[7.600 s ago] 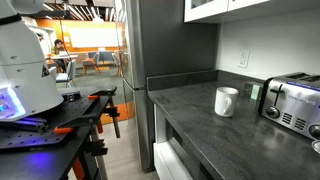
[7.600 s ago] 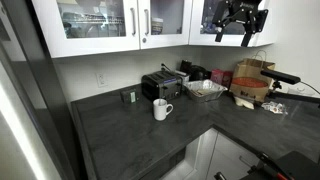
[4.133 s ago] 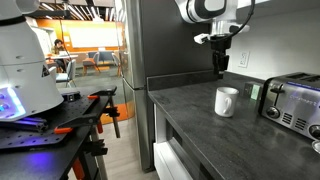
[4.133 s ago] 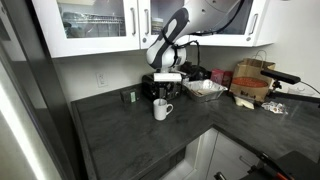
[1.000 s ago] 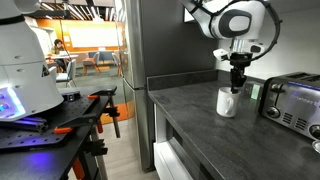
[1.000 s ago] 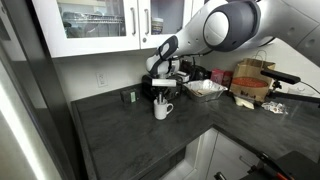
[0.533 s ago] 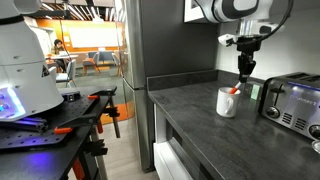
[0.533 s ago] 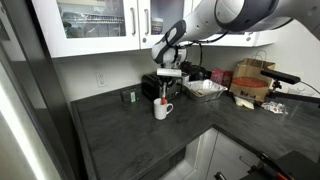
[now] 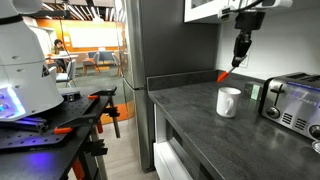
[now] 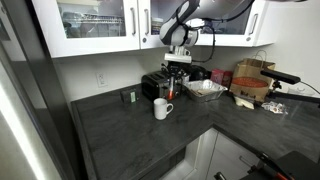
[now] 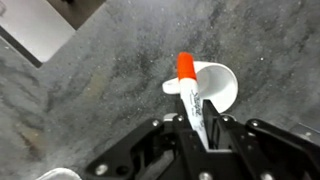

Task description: Remove the marker from the mug cup and place it on the table

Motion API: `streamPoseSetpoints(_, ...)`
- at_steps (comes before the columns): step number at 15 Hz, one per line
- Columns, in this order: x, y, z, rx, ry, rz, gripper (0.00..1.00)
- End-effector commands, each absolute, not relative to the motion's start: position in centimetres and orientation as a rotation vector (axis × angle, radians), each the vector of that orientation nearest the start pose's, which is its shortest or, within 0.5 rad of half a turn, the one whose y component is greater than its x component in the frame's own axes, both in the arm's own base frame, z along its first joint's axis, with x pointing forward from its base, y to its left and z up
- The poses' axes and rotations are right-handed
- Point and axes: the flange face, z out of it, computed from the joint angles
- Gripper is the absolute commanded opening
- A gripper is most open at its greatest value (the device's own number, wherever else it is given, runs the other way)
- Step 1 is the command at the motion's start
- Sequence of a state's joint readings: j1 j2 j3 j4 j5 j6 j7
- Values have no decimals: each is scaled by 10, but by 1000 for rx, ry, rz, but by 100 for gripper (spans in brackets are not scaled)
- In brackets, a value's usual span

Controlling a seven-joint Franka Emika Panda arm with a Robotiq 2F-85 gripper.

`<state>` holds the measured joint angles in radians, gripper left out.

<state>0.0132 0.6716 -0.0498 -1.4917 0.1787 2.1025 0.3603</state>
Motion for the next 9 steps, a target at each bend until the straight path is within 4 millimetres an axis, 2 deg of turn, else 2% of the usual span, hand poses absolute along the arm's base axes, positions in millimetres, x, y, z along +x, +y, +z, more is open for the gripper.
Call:
streamPoseSetpoints(1, 685, -32, 264, -2953, 810, 284, 6)
streamPoseSetpoints(4, 681, -50, 227, -3000, 797, 335, 6)
streamPoseSetpoints(9, 684, -65, 155, -3072, 773, 488, 6)
